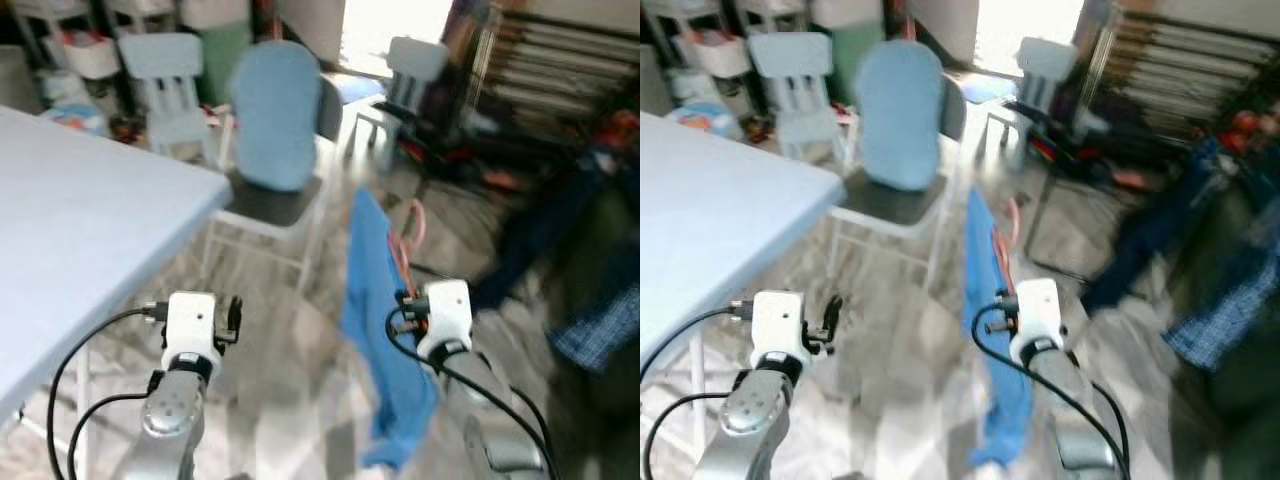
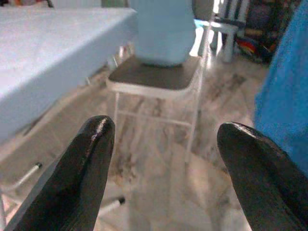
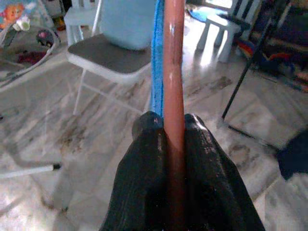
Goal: Hang hanger
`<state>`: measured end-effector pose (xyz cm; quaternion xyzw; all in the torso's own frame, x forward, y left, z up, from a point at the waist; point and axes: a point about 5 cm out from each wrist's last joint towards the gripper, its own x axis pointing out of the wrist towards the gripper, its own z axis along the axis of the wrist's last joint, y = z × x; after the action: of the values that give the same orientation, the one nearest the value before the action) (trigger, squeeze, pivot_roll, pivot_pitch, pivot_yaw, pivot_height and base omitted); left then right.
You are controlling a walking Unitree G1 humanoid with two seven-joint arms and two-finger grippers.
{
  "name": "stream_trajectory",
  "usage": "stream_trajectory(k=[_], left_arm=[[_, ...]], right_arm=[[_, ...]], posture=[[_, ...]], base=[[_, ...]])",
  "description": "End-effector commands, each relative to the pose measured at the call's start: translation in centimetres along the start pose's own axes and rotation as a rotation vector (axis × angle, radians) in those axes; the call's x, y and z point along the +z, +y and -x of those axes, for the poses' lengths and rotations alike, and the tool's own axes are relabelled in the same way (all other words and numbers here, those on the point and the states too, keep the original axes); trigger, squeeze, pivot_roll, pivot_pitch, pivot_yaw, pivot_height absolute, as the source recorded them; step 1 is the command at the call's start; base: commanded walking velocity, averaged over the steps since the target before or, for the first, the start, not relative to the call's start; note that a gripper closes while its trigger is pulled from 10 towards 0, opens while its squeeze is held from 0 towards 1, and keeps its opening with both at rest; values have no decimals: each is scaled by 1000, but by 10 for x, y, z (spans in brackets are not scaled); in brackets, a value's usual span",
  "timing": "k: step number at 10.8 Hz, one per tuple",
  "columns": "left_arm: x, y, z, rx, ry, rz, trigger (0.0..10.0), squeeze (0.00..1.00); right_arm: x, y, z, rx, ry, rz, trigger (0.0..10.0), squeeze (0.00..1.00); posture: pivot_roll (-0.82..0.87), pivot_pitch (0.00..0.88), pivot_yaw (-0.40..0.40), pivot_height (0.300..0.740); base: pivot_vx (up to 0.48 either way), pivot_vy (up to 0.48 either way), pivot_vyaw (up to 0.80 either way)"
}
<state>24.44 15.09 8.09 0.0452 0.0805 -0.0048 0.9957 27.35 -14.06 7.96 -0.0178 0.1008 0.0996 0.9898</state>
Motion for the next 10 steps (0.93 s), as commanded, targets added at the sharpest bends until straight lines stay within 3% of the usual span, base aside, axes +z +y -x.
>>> stream_trajectory(k=[1, 6, 9, 10], left_arm=[[-1, -5, 0, -14, 6, -2, 10000, 0], [3, -6, -2, -20, -19, 1, 10000, 0], [8, -9, -1, -50, -46, 21, 10000, 0], [8, -11, -2, -77, -50, 31, 10000, 0]], right_arm=[[6, -5, 0, -18, -30, 12, 10000, 0], [8, -4, -1, -14, -34, 13, 10000, 0], [9, -3, -1, -8, -37, 23, 10000, 0], [12, -2, -1, 8, -52, 60, 10000, 0]], posture=[[-67, 0, -43, 740], [-71, 0, -44, 740], [-77, 0, -48, 740], [-79, 0, -51, 740]], base=[[-394, 0, 0], [-356, 0, 0], [0, 0, 0], [0, 0, 800]])
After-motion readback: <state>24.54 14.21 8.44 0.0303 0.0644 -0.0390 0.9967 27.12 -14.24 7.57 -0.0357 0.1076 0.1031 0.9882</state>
